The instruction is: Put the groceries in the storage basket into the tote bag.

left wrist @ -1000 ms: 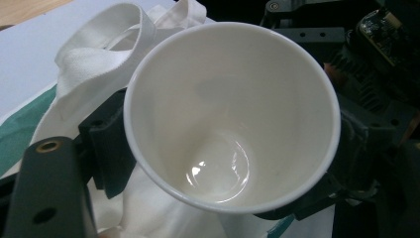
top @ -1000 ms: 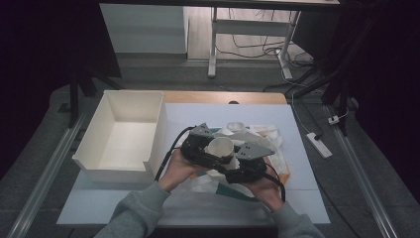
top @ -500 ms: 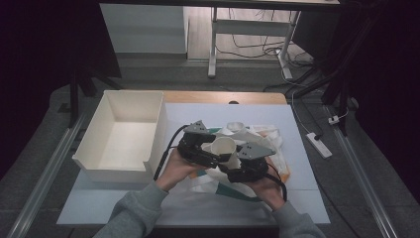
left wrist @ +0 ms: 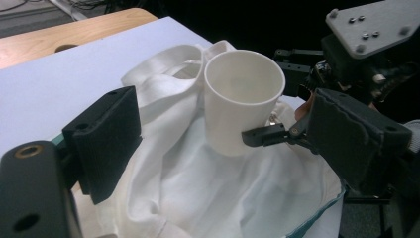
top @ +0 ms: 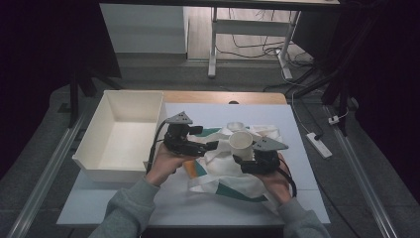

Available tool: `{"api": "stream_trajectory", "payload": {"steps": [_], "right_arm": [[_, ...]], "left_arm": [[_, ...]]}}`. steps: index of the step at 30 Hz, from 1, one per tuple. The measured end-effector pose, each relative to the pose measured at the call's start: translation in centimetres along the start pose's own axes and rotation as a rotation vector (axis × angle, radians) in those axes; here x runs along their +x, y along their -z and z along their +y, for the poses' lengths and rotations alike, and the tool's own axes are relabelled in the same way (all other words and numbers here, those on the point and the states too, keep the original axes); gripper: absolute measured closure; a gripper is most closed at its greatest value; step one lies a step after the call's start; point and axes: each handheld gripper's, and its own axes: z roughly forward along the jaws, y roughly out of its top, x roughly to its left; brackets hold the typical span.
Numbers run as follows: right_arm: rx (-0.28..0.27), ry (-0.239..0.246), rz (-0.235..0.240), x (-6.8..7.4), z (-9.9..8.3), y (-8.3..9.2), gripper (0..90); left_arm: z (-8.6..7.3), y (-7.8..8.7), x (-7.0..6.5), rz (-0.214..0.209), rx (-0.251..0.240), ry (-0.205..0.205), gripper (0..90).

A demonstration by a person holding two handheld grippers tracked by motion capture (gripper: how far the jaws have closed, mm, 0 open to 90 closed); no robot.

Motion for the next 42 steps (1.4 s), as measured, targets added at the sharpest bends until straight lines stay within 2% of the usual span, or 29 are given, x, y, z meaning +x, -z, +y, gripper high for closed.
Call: {"api": "stream_trajectory", "payload": {"steps": [7, 14, 21, 32, 35, 40, 42], "right_arm": [[0.015, -0.041, -0.032, -1.3, -0.9, -0.3, 22.3], [0.058, -0.035, -0.021, -1.2, -1.5, -1.3, 22.4], [0.105, -0.045, -0.03, -1.8, -2.6, -2.3, 22.3], [0.141, -0.086, -0.011, -2.8, -3.6, -1.6, 22.3], [0.145, -0.07, -0.015, -2.7, -3.5, -1.7, 22.4], [0.154, -0.082, 0.001, -2.9, -3.6, -1.5, 21.9], [0.15, -0.08, 0.006, -2.9, -3.4, -1.4, 17.7]], "left_arm": [[-0.1, -0.2, 0.4, 0.01, 0.021, 0.006, 14.2], [-0.2, -0.1, 0.7, 0.021, 0.021, 0.013, 14.3], [-0.4, -0.3, 1.0, 0.025, 0.038, 0.019, 14.3], [-0.7, -0.2, 1.4, 0.034, 0.048, 0.026, 14.4], [-0.7, -0.3, 1.5, 0.035, 0.054, 0.028, 14.4], [-0.8, -0.5, 1.6, 0.036, 0.062, 0.029, 14.5], [-0.8, -0.4, 1.6, 0.035, 0.063, 0.027, 14.5]]}}
